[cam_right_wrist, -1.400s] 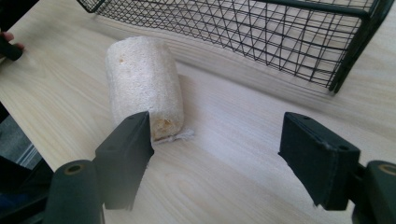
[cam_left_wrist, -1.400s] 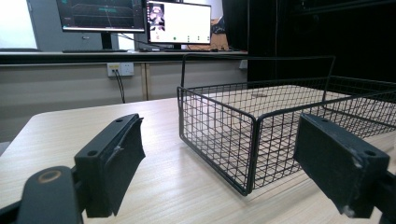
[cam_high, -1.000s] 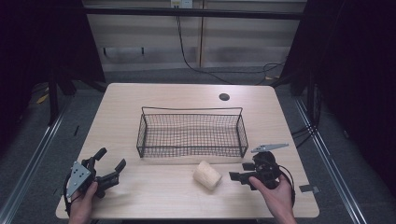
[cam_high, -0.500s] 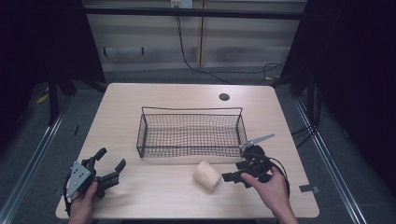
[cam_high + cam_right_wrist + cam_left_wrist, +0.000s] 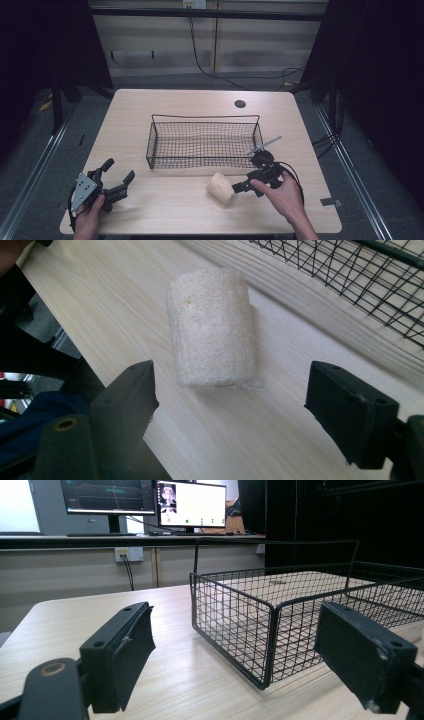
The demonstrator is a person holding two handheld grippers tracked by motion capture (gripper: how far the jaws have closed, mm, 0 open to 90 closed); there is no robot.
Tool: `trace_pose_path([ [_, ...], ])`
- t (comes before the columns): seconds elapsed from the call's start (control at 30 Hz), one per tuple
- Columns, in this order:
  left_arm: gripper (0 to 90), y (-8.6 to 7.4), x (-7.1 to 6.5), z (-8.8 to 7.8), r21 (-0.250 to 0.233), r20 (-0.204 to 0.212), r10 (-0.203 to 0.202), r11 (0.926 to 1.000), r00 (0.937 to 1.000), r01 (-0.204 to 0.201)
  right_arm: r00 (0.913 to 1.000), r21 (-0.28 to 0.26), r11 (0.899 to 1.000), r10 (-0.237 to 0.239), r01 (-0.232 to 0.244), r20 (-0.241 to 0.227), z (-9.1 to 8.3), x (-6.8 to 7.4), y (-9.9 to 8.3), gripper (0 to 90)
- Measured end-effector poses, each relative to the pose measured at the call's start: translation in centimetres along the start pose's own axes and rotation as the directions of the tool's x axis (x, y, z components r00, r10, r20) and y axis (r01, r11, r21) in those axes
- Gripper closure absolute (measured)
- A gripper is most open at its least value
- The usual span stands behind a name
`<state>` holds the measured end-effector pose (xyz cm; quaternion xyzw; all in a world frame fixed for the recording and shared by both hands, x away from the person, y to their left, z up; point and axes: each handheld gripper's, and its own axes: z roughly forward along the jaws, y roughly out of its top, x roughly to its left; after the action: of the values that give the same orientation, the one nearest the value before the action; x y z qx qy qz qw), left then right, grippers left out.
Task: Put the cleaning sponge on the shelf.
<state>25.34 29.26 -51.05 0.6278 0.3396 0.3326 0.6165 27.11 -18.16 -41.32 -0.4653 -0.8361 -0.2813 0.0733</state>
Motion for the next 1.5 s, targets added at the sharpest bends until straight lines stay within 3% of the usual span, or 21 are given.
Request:
trace_pose_path([
  [0.13, 15.6, 0.0, 0.0, 0.0, 0.001, 0.001, 0.000, 1.0000, 1.0000, 0.000, 0.9995, 0.023, 1.000, 0.002, -0.001, -0.031, 0.5, 0.1, 0.5, 19.3],
  [0.47, 15.7, 0.0, 0.0, 0.0, -0.002, 0.000, -0.004, 1.0000, 1.0000, 0.004, 0.9986, 0.100, 0.994, -0.046, 0.048, -0.026, 1.5, 0.9, 1.9, 20.3],
  [0.57, 15.6, 0.0, 0.0, 0.0, -0.003, -0.001, -0.004, 1.0000, 1.0000, 0.004, 0.9980, 0.142, 0.988, -0.061, 0.063, -0.013, 2.2, 1.1, 2.5, 20.6],
  [0.73, 15.6, 0.0, 0.0, 0.0, 0.001, 0.001, 0.001, 1.0000, 1.0000, -0.001, 0.9979, 0.162, 0.985, -0.064, 0.065, -0.009, 2.7, 1.2, 2.8, 21.9],
  [0.77, 15.7, 0.0, 0.0, 0.0, 0.001, 0.001, 0.000, 1.0000, 1.0000, 0.000, 0.9965, 0.174, 0.981, -0.081, 0.083, -0.019, 3.1, 1.3, 3.0, 22.9],
  [1.07, 15.7, 0.0, 0.0, 0.0, -0.003, 0.000, -0.004, 1.0000, 1.0000, 0.004, 0.9966, 0.216, 0.973, -0.081, 0.077, 0.011, 4.7, 1.2, 3.6, 21.0],
  [1.5, 15.6, 0.0, 0.0, 0.0, -0.002, 0.000, -0.005, 1.0000, 1.0000, 0.005, 0.9950, 0.272, 0.958, -0.098, 0.090, 0.017, 6.6, 1.2, 3.7, 22.1],
])
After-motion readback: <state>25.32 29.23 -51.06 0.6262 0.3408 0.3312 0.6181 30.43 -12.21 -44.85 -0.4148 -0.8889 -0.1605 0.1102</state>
